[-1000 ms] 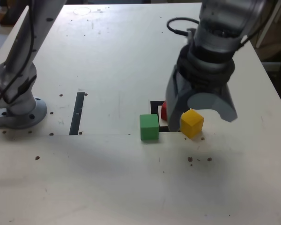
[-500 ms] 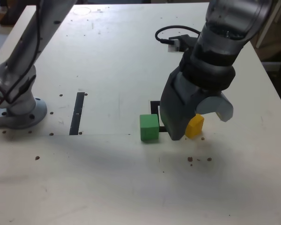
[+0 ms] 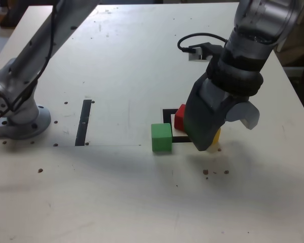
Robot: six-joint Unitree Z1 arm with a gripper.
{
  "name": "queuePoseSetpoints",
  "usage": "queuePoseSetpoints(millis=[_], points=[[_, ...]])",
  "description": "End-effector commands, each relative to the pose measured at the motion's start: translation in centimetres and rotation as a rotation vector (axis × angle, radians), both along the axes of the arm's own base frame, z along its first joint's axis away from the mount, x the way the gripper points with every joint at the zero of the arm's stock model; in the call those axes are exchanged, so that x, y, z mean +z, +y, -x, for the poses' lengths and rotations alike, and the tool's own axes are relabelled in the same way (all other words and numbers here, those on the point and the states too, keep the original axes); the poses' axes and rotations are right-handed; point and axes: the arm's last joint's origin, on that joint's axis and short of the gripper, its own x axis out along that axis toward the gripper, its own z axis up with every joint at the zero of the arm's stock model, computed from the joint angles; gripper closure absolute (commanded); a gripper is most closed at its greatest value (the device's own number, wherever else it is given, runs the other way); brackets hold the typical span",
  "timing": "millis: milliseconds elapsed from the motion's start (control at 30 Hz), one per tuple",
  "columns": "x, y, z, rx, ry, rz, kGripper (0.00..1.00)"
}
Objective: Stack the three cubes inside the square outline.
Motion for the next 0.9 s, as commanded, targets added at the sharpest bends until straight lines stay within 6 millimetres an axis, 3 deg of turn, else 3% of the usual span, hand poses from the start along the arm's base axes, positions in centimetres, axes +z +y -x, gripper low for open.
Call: queuePoseSetpoints(millis=[0, 633, 867], points=[[-0.5, 0.5, -0.1, 0.003, 0.016, -0.006, 0.03], [-2.8, 2.1, -1.0, -0.015, 0.022, 0.021, 0.07], [-3.0, 2.8, -1.0, -0.014, 0.028, 0.039, 0.18]])
